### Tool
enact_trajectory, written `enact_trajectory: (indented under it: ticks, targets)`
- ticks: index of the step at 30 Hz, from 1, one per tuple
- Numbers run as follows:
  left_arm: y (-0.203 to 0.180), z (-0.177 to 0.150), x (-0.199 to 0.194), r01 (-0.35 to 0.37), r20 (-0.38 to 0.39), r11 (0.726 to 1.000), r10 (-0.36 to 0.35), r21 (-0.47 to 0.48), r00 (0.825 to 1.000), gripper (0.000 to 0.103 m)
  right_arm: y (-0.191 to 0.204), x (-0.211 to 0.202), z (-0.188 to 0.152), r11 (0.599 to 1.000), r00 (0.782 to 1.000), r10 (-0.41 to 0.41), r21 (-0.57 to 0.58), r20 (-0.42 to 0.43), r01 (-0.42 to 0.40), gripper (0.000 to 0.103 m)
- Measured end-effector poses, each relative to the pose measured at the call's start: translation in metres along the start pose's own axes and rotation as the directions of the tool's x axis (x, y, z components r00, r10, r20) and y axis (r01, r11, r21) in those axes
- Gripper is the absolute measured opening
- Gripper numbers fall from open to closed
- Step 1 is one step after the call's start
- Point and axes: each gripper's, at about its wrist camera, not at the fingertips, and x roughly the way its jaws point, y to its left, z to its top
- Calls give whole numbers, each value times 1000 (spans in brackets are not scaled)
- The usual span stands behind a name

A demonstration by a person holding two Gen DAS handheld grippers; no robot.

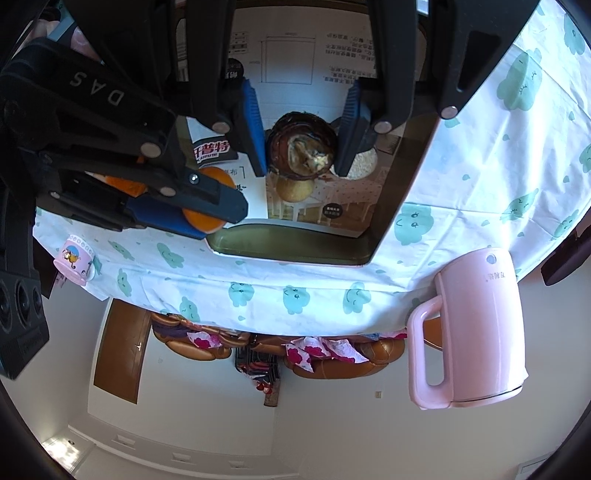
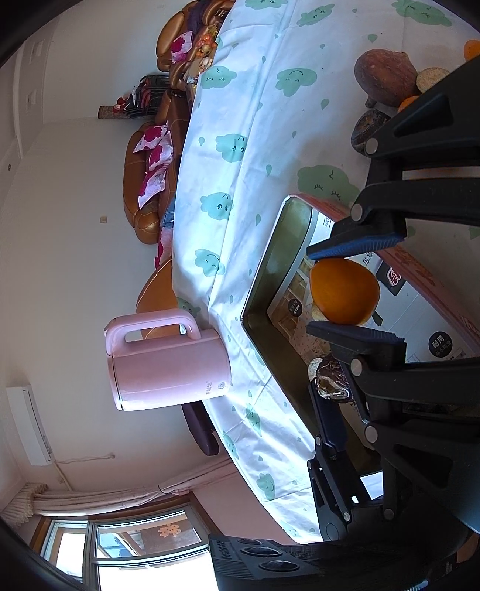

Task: Organize fruits
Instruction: 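Place the chestnut in the tin with the left tool while the right tool places the orange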

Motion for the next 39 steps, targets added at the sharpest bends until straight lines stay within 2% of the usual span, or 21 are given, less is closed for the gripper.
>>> enact_trajectory:
  ticks: [14,20,21,22,23,24,25,26,28,30,39]
  targets:
    - [-2,1,4,-15,-19,1000,15,11,1000,39,-2,8,-1,1000,1000,1,12,-23,-1,36]
    - [-3,1,5,-26,-21,999,26,21,999,41,-1,10,-1,1000,1000,-9,1,-26,9,36]
    - [-3,1,5,-25,-20,999,25,24,999,43,-1,10,-1,1000,1000,-9,1,-29,9,39]
    - [-4,1,5,-26,-21,999,27,27,999,46,-1,11,-1,1000,999,-10,3,-31,10,43]
    - [-4,0,5,-27,-21,999,28,28,999,49,-1,11,-1,1000,999,-12,4,-30,12,55]
    - [-4,0,5,-31,-20,999,32,29,999,51,-1,10,-1,1000,1000,-14,4,-24,14,60]
    - [-4,0,4,-39,-18,999,39,28,999,63,0,10,-1,1000,1000,-13,3,-21,13,61]
    - [-3,0,4,-51,-15,998,52,27,999,80,0,9,-1,1000,1000,-11,2,-19,11,62]
    - [-3,0,0,-66,7,998,66,23,998,91,2,6,-1,1000,1000,-13,-5,-8,13,68]
    - [-5,0,-5,-64,33,997,62,36,997,93,3,2,0,1000,1000,-19,-8,15,19,75]
    - [-3,1,-8,-87,47,996,85,34,995,98,8,-8,0,997,997,-64,-28,53,65,76]
